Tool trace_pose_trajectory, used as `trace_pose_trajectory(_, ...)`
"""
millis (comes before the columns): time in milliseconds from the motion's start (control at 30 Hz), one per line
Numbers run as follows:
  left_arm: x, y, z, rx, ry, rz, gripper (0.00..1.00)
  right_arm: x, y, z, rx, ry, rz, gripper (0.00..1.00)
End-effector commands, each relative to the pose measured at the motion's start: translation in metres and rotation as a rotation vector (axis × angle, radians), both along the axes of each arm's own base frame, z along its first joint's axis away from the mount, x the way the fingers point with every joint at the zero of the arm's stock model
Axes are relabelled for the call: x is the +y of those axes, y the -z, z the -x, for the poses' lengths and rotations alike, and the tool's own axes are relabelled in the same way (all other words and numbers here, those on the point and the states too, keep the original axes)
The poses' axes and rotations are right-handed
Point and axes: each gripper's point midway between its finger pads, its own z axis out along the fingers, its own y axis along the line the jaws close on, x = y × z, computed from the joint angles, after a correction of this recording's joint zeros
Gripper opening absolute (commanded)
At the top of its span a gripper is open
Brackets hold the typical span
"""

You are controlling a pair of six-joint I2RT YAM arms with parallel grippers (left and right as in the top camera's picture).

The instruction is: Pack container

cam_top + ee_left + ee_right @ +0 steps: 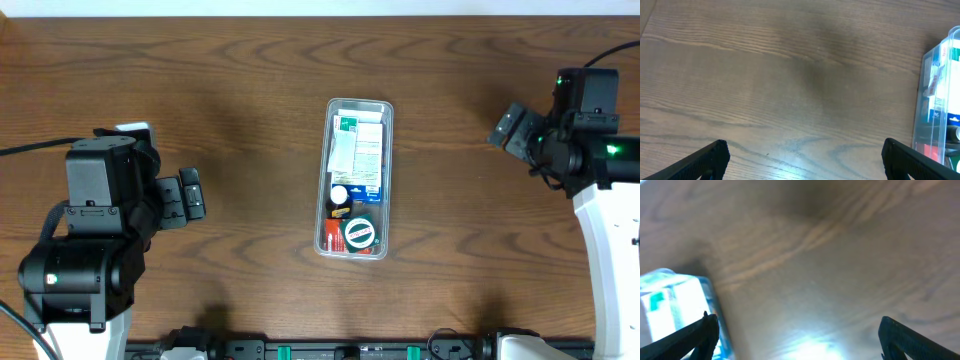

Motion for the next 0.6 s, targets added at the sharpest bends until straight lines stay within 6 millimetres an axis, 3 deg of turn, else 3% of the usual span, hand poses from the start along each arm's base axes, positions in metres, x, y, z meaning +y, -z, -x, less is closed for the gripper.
trace_pose_trajectory(0,0.003,-0.007,0.000,-0.019,-0.020,0.001,0.98,-0.015,-0.024,0.027,-0.031,-0.015,0.136,0.99)
trace_pose_trajectory(100,0.003,-0.007,0.000,-0.019,-0.020,0.001,0.98,-0.016,-0.039,0.044,-0.096,-0.008,0.168,0.99)
trace_pose_trajectory(200,0.003,-0.007,0.000,-0.019,-0.020,0.001,0.98,-0.017,-0.058,0.048,-0.255,-0.039,0.213,0.99)
trace_pose_trajectory(300,0.003,-0.007,0.000,-0.019,-0.020,0.001,0.98,-0.009,-0.064,0.052,-0.405,-0.136,0.272,0.99)
trace_pose_trajectory(433,0.003,-0.007,0.000,-0.019,-0.020,0.001,0.98,0.003,-0.046,0.070,-0.518,-0.254,0.330,0.99)
trace_pose_trajectory(567,0.003,-0.007,0.000,-0.019,-0.020,0.001,0.98,0.009,-0.005,0.094,-0.548,-0.289,0.326,0.99)
